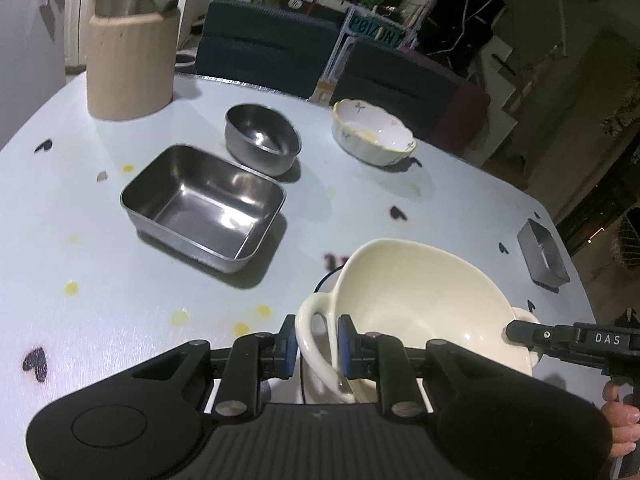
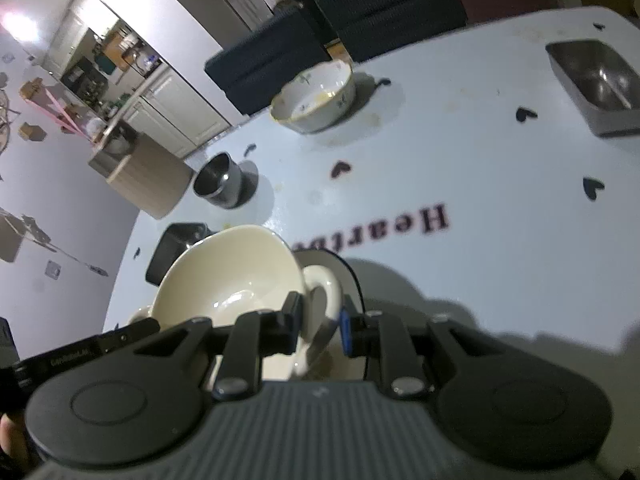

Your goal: Organize plates and bowls

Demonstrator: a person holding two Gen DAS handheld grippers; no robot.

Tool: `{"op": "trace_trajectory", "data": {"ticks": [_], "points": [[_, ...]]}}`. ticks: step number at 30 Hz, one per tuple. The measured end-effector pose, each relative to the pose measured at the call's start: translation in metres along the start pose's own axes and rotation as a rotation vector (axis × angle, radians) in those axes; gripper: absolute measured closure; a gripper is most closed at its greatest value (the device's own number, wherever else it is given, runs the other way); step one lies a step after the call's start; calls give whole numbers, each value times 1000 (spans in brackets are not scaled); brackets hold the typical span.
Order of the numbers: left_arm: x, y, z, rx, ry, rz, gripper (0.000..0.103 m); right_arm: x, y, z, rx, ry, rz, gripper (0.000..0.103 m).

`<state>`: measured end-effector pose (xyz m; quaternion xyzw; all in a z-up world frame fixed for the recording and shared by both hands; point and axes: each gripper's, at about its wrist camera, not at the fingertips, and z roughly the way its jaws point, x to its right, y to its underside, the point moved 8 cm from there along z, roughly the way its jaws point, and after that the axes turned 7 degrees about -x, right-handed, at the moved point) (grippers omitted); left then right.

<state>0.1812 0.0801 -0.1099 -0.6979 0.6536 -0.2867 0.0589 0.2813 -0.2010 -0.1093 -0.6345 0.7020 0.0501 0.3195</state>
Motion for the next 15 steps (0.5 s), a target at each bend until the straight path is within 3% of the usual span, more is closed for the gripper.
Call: {"op": "trace_trajectory", "data": {"ticks": [15], "points": [[-5, 4, 22, -69, -4, -22, 78, -3, 6, 5, -19, 38, -13, 80]]}}
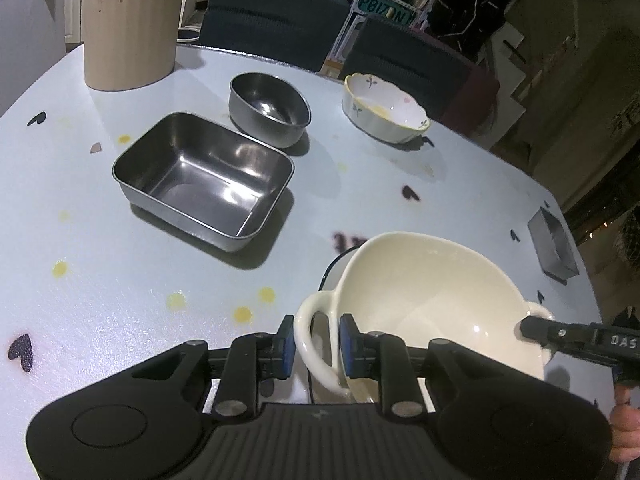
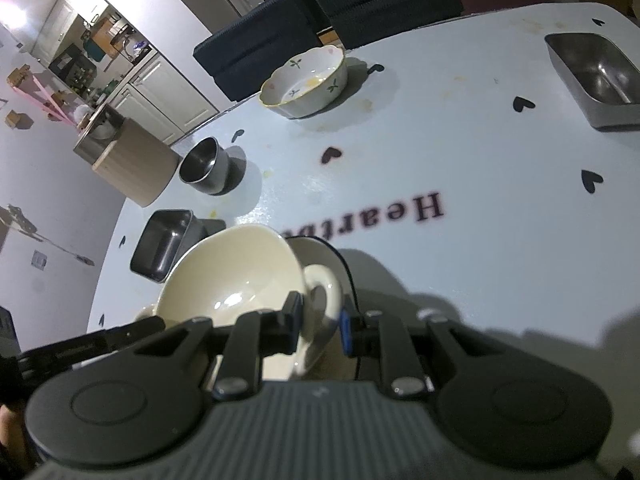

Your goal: Organize plates and bowls

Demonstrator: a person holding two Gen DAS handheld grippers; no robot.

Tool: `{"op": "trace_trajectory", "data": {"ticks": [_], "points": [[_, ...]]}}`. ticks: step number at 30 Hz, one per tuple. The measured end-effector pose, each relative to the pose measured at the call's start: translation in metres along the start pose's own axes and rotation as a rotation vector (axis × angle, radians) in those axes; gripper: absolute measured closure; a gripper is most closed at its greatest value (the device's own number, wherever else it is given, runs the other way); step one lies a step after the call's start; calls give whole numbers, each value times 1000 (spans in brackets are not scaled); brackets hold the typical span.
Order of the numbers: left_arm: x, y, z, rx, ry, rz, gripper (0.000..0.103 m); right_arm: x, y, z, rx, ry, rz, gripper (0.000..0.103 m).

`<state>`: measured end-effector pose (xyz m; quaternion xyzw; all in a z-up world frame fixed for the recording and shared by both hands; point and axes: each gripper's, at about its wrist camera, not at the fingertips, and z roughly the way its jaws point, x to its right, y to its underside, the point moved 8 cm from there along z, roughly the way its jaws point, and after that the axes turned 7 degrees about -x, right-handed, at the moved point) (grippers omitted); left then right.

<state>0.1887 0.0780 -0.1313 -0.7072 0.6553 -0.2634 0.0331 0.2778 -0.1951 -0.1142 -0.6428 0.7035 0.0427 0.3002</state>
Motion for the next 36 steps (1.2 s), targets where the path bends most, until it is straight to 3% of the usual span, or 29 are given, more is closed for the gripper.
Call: {"op": "trace_trajectory", "data": {"ticks": [36], "points": [[-8, 1, 22, -57, -13, -7, 74, -2, -1, -8, 7, -7, -54, 84]]}}
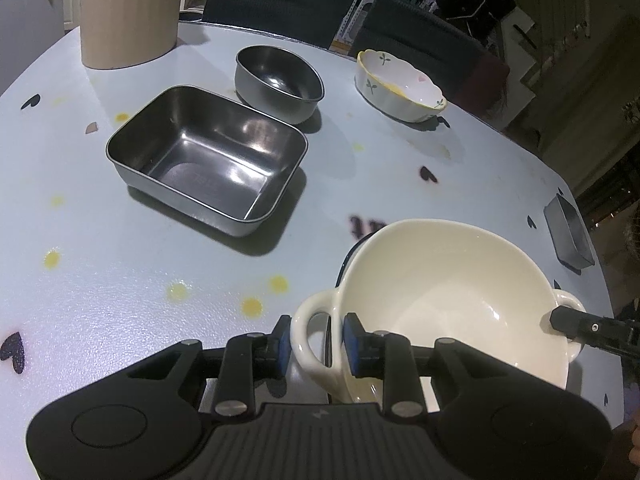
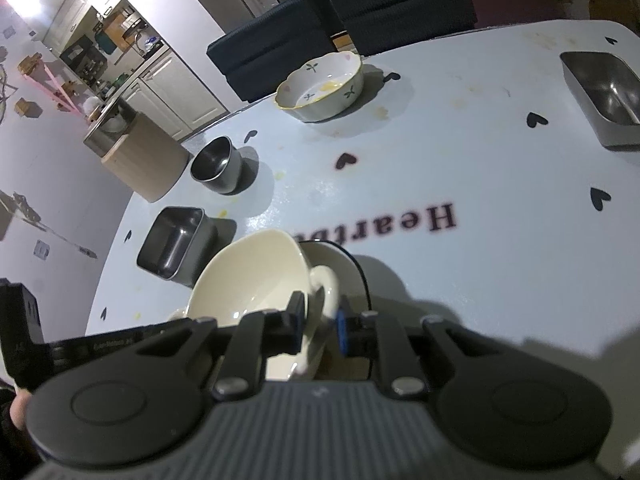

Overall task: Organize plates and bowls
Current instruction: 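Lower the cream bowl onto the white plate and open both grippers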

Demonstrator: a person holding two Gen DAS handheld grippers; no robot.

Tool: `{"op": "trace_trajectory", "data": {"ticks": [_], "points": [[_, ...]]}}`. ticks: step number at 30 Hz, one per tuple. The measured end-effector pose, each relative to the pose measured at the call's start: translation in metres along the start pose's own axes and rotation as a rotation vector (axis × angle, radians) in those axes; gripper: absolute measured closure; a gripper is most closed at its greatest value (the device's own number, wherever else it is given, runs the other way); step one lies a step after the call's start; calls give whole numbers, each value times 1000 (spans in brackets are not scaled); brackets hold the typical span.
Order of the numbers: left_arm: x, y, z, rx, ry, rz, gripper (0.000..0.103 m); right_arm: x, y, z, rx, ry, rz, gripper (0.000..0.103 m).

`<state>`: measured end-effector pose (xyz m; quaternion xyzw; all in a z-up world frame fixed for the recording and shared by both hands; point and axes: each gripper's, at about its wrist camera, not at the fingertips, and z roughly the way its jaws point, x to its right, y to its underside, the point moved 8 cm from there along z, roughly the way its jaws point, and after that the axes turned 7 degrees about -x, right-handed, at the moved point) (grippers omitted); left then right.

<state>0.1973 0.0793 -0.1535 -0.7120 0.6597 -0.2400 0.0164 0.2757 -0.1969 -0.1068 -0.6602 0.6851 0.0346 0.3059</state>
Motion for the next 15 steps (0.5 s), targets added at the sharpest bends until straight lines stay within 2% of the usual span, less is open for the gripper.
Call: {"op": "trace_trajectory", "data": {"ticks": [15], "points": [[3, 0, -3, 5, -29, 38, 73, 0, 5, 2, -60, 33, -56, 81]]}}
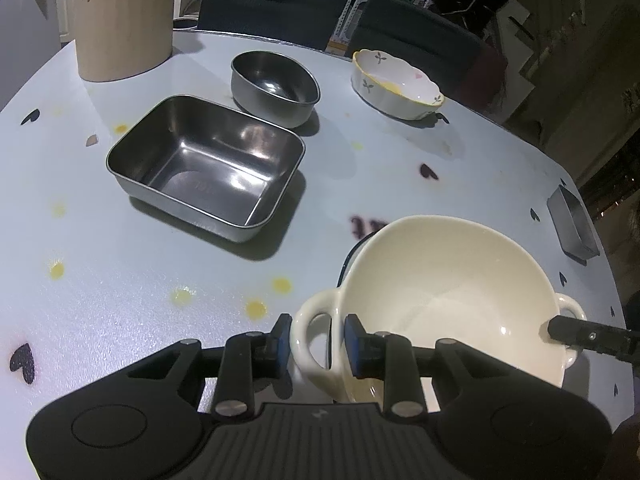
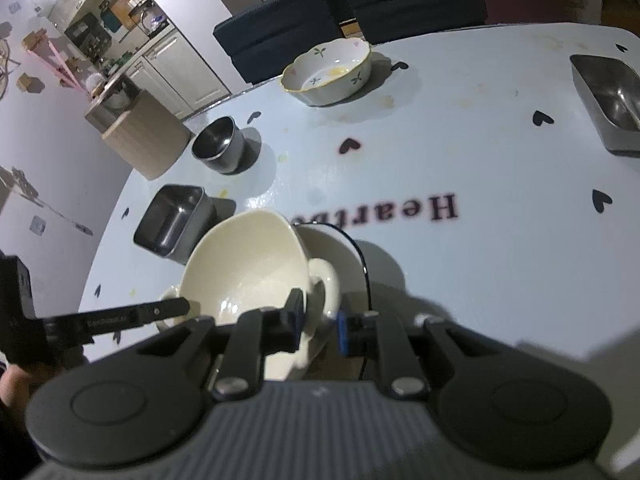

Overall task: Organize plates and bowls
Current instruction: 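Lower the cream bowl onto the white plate and open both grippers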

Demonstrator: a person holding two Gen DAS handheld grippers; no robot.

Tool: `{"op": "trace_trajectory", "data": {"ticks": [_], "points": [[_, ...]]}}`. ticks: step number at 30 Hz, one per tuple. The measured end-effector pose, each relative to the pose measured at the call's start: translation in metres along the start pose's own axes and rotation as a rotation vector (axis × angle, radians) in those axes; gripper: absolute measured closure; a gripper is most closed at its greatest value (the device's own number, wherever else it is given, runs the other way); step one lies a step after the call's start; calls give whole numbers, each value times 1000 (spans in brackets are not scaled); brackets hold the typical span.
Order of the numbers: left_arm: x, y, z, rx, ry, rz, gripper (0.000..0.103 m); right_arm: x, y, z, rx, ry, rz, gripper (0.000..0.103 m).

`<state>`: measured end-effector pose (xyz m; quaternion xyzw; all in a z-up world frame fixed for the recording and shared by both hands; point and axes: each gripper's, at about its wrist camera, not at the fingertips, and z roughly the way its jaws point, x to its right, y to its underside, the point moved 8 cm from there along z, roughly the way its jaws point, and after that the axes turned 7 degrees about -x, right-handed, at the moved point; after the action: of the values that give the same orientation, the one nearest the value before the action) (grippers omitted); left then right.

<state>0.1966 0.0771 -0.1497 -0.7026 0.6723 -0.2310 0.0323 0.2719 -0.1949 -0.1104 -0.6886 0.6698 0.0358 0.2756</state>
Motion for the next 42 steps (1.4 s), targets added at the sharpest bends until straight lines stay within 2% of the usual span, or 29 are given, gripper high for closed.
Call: {"op": "trace_trajectory", "data": {"ticks": [7, 24, 29, 42], "points": [[0, 0, -1, 1, 4, 3, 71, 6, 5, 6, -48, 40, 3, 78], [4, 0, -2, 2, 16, 24, 71, 11, 6, 17, -78, 97, 5, 75], [6, 1, -3, 2, 15, 37, 70, 14, 9, 23, -93, 137, -3, 71], [6, 2, -3, 0, 7, 49, 70, 14, 10, 21, -91, 135, 3, 71]]}}
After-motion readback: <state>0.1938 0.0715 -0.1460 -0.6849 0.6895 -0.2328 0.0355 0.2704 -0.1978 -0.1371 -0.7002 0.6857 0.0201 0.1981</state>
